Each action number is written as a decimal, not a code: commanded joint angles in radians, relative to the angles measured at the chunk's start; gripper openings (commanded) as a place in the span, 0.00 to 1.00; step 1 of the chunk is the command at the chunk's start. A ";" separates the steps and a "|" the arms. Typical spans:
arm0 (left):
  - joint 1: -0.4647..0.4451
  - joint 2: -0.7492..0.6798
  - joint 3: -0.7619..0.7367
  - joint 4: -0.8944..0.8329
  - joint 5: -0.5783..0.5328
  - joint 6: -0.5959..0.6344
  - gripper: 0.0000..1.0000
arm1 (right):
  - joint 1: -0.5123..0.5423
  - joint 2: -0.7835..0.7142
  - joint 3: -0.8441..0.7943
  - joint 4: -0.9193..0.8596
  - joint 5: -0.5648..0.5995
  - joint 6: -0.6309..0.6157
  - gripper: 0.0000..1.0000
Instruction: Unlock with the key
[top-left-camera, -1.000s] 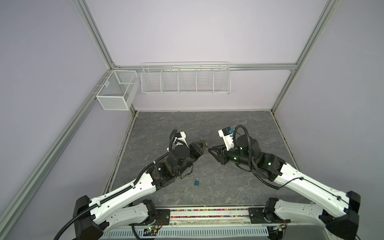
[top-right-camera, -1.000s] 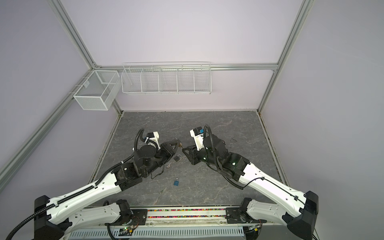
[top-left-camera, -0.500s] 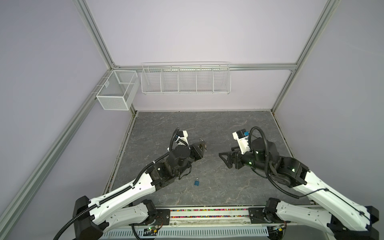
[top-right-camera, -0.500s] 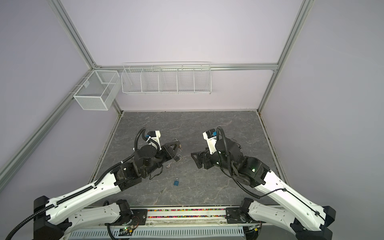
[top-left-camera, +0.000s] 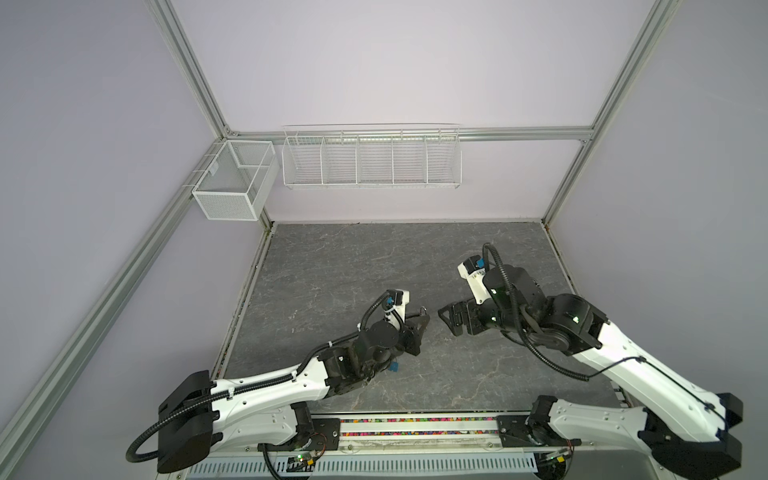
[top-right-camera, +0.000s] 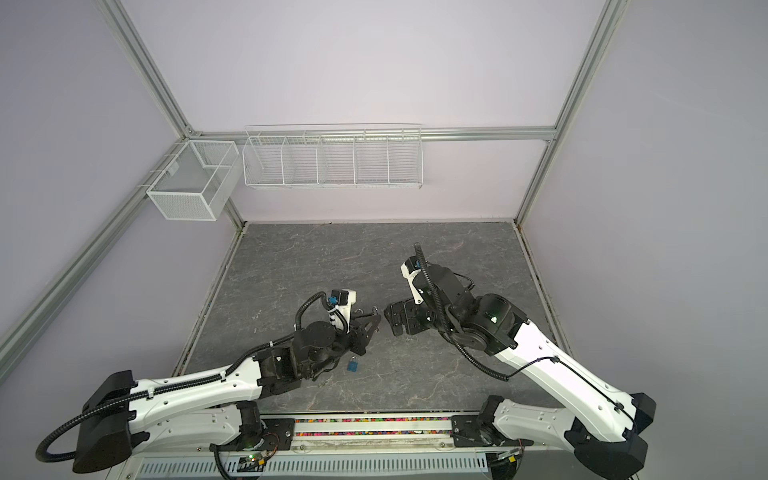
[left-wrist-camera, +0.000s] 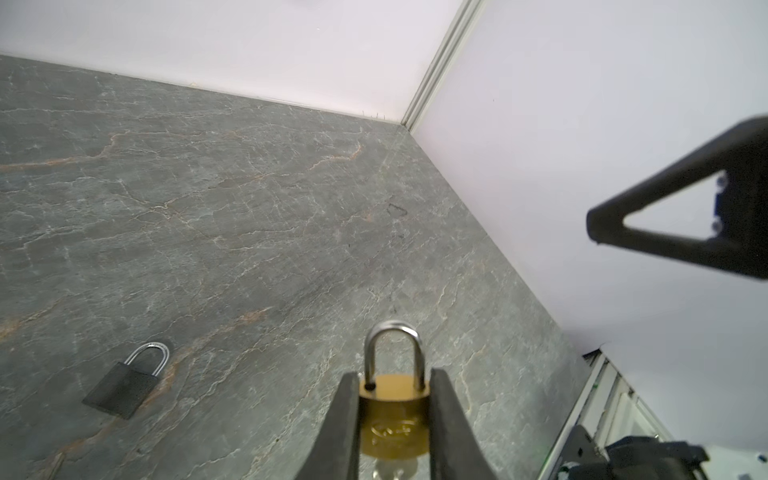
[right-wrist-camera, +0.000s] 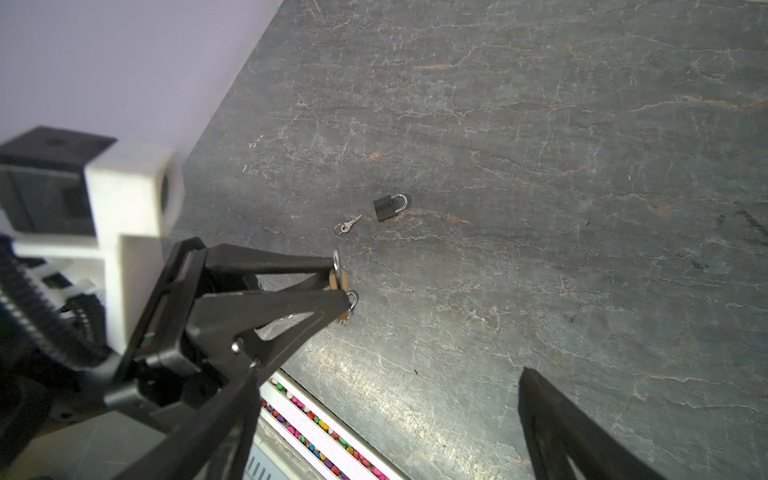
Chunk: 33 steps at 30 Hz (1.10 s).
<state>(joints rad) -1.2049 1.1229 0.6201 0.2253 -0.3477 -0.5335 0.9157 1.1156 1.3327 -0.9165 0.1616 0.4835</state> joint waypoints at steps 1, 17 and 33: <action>-0.053 0.025 -0.010 0.186 -0.082 0.148 0.00 | -0.005 0.039 0.042 -0.066 0.034 0.029 0.96; -0.125 0.116 -0.017 0.312 -0.202 0.266 0.00 | -0.003 0.169 0.101 -0.090 0.110 0.064 0.93; -0.134 0.118 -0.017 0.308 -0.217 0.287 0.00 | -0.003 0.264 0.135 -0.126 0.184 0.038 0.92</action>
<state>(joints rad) -1.3319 1.2503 0.5900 0.5041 -0.5503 -0.2741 0.9157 1.3693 1.4395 -1.0157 0.2989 0.5304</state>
